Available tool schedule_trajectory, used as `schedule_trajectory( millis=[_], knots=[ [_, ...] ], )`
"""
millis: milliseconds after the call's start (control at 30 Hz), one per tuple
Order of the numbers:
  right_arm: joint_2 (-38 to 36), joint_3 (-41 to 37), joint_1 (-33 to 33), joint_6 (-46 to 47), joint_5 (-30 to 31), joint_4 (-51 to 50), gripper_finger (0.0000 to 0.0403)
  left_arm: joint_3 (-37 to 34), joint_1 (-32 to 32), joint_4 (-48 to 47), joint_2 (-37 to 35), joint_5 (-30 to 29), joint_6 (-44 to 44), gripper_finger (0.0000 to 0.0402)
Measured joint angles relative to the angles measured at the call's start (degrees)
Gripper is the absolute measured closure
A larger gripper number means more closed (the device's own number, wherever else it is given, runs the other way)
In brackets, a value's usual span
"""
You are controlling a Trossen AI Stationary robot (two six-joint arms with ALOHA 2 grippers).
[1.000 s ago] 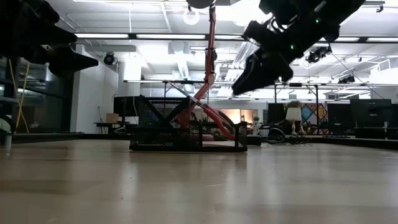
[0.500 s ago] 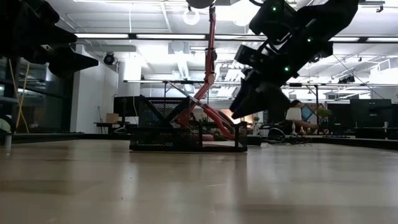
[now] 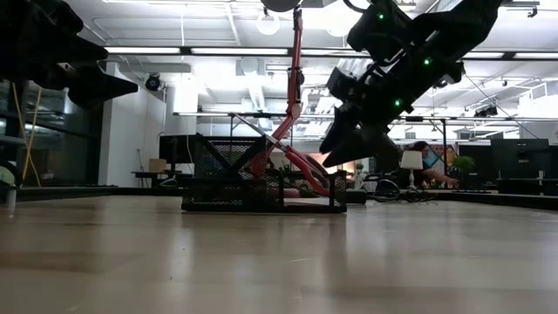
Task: Pick and place office supplies into organizer
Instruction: Put the red scissors into the black desk organizer
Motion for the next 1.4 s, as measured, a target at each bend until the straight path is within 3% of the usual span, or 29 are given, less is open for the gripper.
schedule_trajectory(
  millis=[100, 200, 433, 533, 667, 800, 1000, 1400],
  knots=[
    [-0.01, 0.0, -0.12, -2.83, 5.39, 0.68, 0.0232, 0.0, 0.0, 0.0, 0.0, 0.0, 0.0, 0.0021],
    [-0.04, 0.0, -1.05, -3.54, 4.02, 1.48, 0.0232, 0.0, 0.0, 0.0, 0.0, 0.0, 0.01, 0.0021],
    [-0.52, 4.05, -7.04, 2.3, -5.87, -4.53, 0.0201, 0.0, 0.0, 0.0, 0.0, -0.02, -0.01, 0.0021],
    [-0.72, 7.09, -9.51, 4.08, -12.78, -10.24, 0.019, 0.0, 0.0, 0.0, 0.0, -0.01, 0.0, 0.0021],
    [-0.76, 9.92, -14.68, 6.99, -28.16, -17.5, 0.0186, 0.0, 0.0, 0.0, 0.0, 0.0, -0.01, 0.0021],
    [-0.76, 11.65, -18.8, 5.51, -33.12, -20.22, 0.0196, 0.0, 0.0, 0.0, 0.0, -0.01, 0.01, 0.0021],
    [-0.49, 12.41, -25.9, 5.51, -48.15, -19.96, 0.0202, 0.0, 0.0, 0.0, 0.0, -0.01, -0.01, 0.0021],
    [5.92, 12.39, -28.24, 5.88, -56.86, -16.49, 0.0198, 0.0, 0.0, -0.02, 0.02, 0.0, 0.01, 0.0021]
  ],
)
